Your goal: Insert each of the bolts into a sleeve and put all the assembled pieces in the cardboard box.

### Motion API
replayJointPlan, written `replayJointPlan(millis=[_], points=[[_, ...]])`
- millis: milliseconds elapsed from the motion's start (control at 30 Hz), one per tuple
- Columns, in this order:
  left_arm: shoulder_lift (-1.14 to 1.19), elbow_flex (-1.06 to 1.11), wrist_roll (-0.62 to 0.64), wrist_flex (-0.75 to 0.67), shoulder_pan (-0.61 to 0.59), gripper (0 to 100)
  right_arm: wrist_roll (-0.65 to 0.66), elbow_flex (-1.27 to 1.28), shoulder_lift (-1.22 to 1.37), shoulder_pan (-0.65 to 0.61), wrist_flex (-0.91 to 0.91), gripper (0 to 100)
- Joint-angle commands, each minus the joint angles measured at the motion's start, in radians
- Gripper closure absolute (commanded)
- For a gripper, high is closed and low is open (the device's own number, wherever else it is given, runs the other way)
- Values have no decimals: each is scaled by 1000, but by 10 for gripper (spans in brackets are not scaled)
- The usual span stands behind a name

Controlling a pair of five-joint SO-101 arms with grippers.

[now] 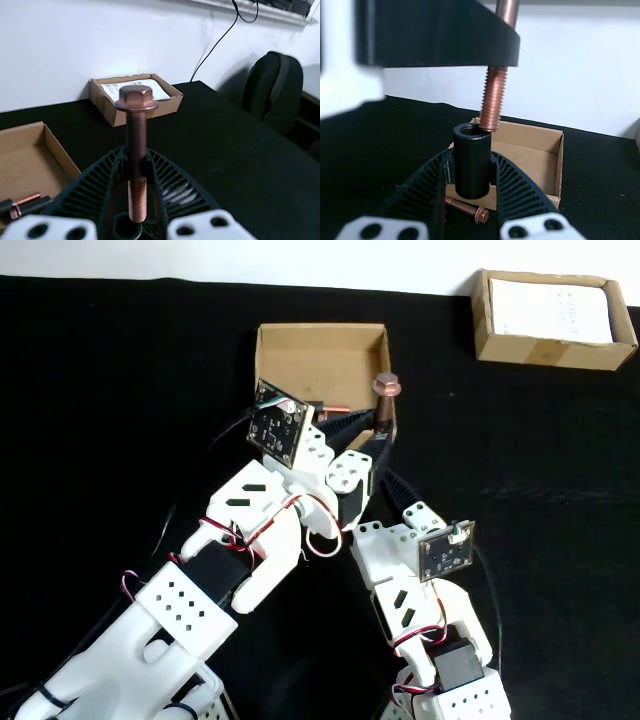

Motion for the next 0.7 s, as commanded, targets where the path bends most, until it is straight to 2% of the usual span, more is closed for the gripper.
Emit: replayJointPlan(millis=[0,667], points=[[-8,-44,-54,-3,-10,990,2,111,-8,-1,-16,991],[-8,33,-51,-3,16,990,3,107,-8,31,4,991]])
